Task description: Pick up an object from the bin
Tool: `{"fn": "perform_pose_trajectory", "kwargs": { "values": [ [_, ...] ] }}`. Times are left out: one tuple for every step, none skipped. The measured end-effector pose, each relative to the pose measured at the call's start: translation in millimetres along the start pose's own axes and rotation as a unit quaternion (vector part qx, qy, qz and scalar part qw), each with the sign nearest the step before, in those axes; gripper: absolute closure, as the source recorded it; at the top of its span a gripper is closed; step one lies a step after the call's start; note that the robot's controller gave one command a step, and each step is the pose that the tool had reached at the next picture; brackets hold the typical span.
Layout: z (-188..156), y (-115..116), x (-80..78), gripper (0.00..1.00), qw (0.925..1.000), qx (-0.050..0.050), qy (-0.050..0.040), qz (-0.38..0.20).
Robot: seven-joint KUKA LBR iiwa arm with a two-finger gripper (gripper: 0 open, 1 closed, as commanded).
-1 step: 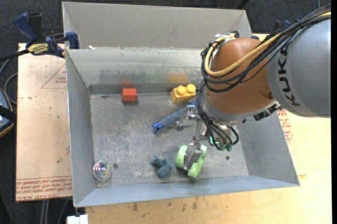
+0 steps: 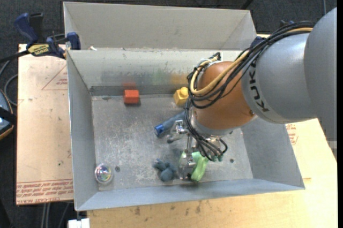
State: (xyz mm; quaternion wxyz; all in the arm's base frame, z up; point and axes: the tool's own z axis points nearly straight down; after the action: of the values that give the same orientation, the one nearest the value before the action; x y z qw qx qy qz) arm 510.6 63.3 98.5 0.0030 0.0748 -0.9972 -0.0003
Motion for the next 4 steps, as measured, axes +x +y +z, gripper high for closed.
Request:
{"fn": "perform_pose_trajectory", "kwargs": {
  "values": [
    [22, 20, 11.5, 0.0, 0.9971, 0.002, -0.0113, -0.076],
    [23, 21, 14.2, 1.0, 0.9971, 0.0, -0.0066, -0.076],
    [-145, 11, -2.3, 1.0, 0.9941, 0.001, -0.0089, -0.108],
    [-140, 11, -0.6, 0.0, 0.9942, 0.0, -0.0044, -0.108]
  ]
}}
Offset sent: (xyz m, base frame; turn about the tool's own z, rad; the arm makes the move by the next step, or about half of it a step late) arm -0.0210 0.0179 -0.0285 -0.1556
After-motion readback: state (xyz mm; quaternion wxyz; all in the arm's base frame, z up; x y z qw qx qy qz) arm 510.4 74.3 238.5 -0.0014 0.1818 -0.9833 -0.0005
